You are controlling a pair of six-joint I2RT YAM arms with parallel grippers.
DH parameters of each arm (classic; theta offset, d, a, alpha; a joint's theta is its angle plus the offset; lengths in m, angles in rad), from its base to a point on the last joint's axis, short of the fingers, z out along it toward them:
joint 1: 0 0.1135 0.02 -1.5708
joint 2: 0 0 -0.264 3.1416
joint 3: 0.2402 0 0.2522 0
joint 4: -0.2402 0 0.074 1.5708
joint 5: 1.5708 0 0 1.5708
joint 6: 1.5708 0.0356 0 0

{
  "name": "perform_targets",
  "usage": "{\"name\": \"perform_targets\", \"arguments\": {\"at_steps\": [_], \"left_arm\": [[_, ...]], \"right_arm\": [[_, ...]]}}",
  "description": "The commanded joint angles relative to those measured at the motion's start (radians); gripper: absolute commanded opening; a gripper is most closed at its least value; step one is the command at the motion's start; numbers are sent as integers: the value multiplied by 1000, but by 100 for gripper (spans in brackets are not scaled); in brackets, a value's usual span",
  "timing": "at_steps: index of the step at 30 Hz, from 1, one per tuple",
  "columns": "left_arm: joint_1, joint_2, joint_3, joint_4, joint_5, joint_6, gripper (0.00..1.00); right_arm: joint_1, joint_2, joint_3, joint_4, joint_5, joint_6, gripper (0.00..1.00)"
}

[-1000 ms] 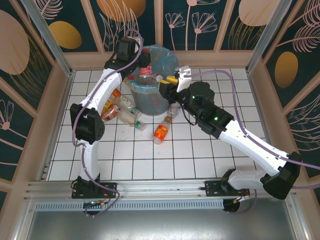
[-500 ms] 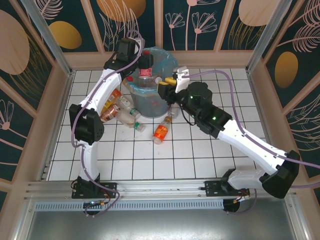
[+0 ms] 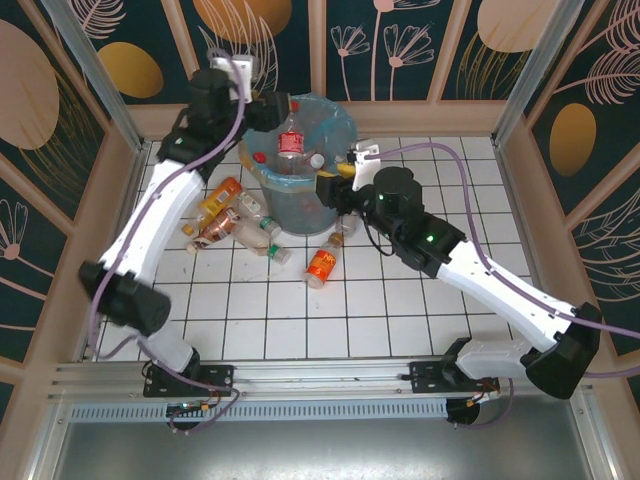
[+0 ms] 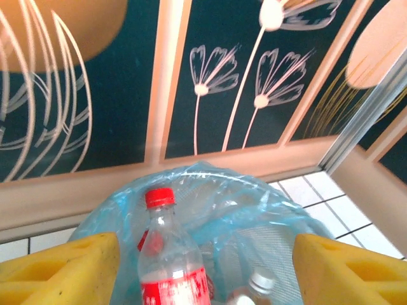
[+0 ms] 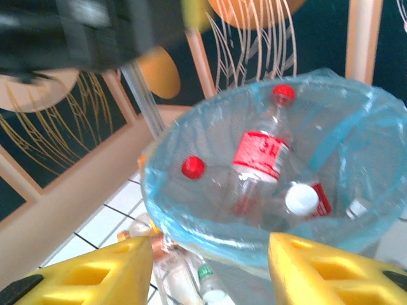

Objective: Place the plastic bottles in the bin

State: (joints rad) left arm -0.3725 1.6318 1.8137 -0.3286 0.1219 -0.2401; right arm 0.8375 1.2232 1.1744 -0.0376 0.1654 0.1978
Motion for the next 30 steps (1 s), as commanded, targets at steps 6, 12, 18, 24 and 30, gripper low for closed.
{"name": "perform_targets", "arguments": {"at_steps": [6,12,18,24,30], "left_arm": [[-4,-415,-506,118,-66,52,74],[-3,-594,-817,112,-207,2,78],[-4,-652,-1014,143,-272,-48,77],[-4,-670,-1076,175,-288,-39,77],[-3,-687,-1072,172,-289,-26,78]], "right_arm": [[-18,-4,-166,-103,70,211,52],[-14,77,-310,12,-13,424,59],[18,225,-344,112,6,544,68],[21,365,-331,136,6,615,73],[13,444,-332,122,-57,665,74]]}}
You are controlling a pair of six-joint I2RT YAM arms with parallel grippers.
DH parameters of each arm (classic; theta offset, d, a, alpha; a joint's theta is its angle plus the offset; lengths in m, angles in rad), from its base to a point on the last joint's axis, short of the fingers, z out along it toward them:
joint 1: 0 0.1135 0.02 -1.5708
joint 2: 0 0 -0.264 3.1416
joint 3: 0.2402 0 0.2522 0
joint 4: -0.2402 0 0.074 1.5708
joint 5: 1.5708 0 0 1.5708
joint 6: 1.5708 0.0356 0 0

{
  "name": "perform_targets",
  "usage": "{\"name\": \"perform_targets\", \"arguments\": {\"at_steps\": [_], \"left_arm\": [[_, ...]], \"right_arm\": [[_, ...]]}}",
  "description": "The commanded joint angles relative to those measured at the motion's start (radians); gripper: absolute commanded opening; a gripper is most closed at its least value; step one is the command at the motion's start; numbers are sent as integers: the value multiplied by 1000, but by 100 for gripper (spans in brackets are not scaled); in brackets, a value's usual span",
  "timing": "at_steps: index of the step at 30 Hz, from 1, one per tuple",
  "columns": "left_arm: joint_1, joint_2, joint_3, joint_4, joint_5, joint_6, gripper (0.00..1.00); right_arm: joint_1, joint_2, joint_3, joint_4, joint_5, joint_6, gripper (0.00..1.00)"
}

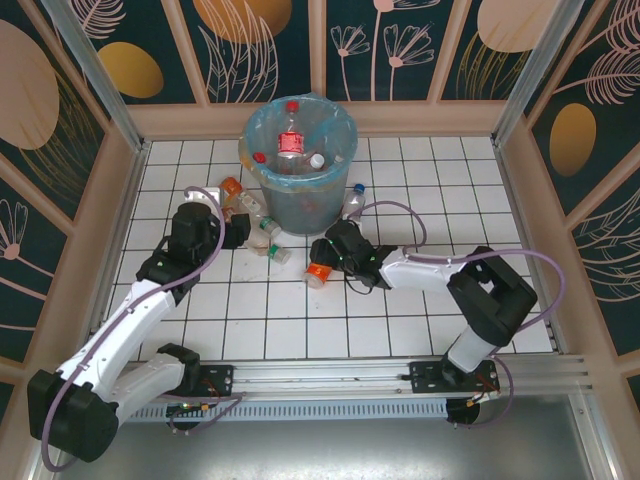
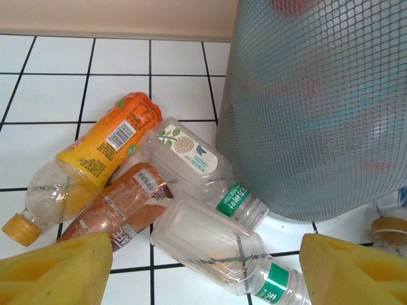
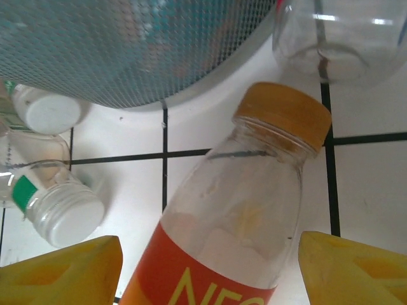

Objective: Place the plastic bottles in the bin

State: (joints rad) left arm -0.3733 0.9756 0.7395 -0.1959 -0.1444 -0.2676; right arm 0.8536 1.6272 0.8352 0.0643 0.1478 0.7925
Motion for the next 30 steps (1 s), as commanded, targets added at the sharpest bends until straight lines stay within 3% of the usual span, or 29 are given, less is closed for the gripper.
{"name": "perform_targets", "arguments": {"at_steps": [1,13,19,23,30], "left_arm": [[-2,-36,2,38,-23,4,78],[-3,-51,-8,35,-32,12,79],[-3,-44,-5,36,-38,13,79],[-3,-47,4,35,-34,12,79],[-3,-28,110,8,14,20,79]], "right_arm": [[-3,49,5,16,-50,74,74],[-28,62,-42,-34,-153,74,72],[-36,30,-36,-73,-156,35,56],[-37,-51,-36,-116,-142,-11,49],[-23,-378,-29,-214,-137,-214,45]]}}
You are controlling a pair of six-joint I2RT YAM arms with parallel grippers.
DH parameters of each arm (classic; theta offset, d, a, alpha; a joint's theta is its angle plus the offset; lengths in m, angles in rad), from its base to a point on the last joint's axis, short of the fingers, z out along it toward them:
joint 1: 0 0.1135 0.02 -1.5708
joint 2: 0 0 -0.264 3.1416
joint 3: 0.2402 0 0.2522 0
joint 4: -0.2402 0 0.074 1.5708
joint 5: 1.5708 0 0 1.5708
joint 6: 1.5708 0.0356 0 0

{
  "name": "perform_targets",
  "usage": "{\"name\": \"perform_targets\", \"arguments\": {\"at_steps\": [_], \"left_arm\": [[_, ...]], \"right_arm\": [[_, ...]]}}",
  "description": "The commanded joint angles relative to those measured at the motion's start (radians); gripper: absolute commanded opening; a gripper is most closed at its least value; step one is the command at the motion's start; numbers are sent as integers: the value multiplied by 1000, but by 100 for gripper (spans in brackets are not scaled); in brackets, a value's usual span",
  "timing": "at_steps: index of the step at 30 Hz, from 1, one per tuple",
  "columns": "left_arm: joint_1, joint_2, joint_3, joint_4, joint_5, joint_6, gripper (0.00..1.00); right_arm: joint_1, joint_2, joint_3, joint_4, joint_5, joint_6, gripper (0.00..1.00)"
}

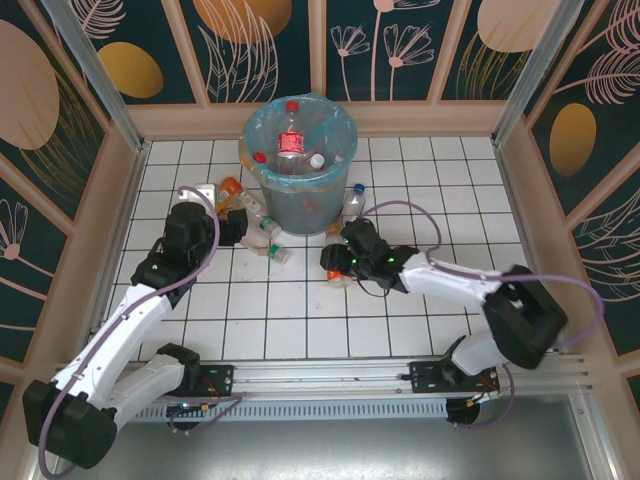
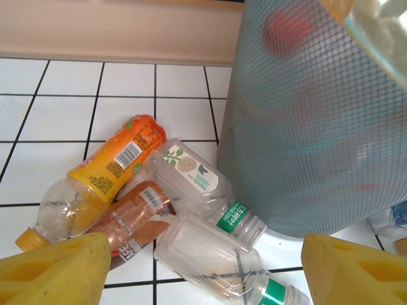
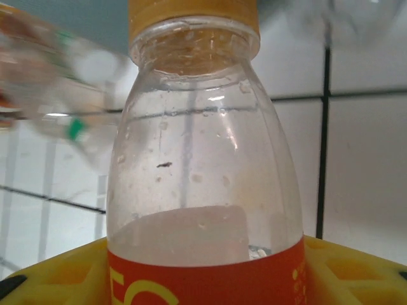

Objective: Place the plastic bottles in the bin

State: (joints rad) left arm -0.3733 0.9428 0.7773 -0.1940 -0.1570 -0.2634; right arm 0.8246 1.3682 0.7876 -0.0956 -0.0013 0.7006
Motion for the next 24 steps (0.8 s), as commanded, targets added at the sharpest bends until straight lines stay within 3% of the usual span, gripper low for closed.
{"name": "perform_targets", "arguments": {"at_steps": [1,5,8,12,16,19,24], "left_arm": [[-3,9,89,10,35,19,79],[-3,32,144,46,46,46,78],[-2,52,176,74,39,69,78],[-3,107,262,108,82,82,78],[-3,211,393,140,144,76,78],[-3,287,475,165,169,58,78],[-3,332,493,214,197,49,77]], "right_arm": [[8,-170,35,-63,12,-165,43],[10,-301,153,-35,67,-345,42],[7,-285,304,12,134,-481,41],[-33,-137,544,85,197,-625,42],[-140,56,713,156,160,-656,42],[-217,171,758,257,103,-668,42],[-264,298,754,412,71,-719,43]]}}
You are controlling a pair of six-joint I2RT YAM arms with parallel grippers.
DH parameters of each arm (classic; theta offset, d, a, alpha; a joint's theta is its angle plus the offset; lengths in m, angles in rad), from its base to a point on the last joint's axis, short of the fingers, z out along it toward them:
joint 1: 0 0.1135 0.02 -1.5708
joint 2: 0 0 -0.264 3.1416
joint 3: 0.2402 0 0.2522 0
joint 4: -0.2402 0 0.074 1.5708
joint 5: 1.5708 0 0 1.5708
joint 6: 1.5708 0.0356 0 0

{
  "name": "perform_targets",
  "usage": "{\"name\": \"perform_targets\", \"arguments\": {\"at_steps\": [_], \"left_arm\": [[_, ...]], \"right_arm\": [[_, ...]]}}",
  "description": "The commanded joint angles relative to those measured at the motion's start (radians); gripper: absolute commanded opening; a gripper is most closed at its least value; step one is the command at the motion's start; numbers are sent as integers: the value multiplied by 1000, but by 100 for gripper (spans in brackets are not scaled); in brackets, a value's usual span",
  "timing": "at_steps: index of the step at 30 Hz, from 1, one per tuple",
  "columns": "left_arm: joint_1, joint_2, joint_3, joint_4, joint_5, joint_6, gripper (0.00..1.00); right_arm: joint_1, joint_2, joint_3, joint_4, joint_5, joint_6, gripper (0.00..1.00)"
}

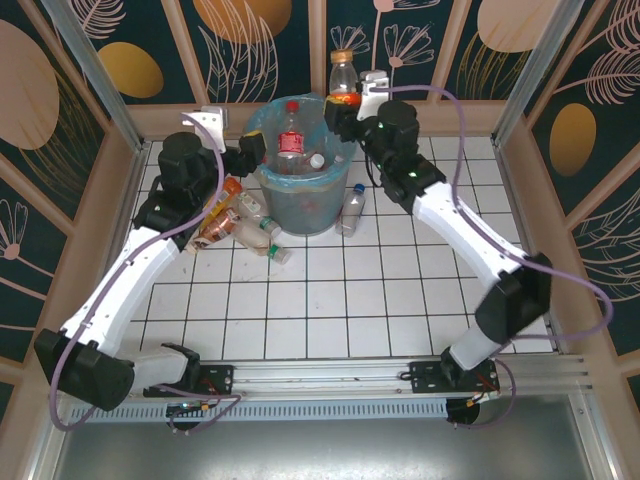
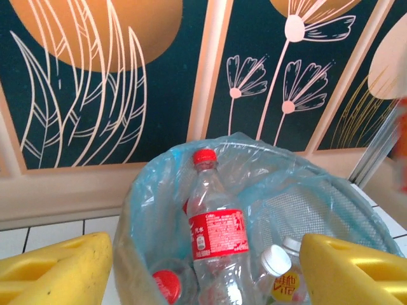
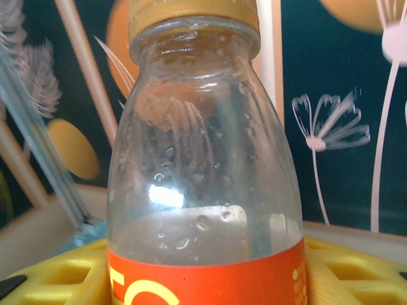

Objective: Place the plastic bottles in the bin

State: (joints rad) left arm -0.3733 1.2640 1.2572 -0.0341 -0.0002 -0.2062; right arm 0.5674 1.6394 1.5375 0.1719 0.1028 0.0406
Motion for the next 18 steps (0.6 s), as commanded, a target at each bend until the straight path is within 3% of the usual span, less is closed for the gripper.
{"name": "perform_targets", "arguments": {"at_steps": [1,12,18], "left_arm": [[-3,11,0,61,43,-7,77],[-1,-51,-125,94,-1,31,78],[-1,-62,-145,94,-17,48,79]], "right_arm": [[-11,51,9,152,-34,-63,44],[-14,185,67,159,-83,-73,52],[-15,174,55,176,-72,-43,74]]}}
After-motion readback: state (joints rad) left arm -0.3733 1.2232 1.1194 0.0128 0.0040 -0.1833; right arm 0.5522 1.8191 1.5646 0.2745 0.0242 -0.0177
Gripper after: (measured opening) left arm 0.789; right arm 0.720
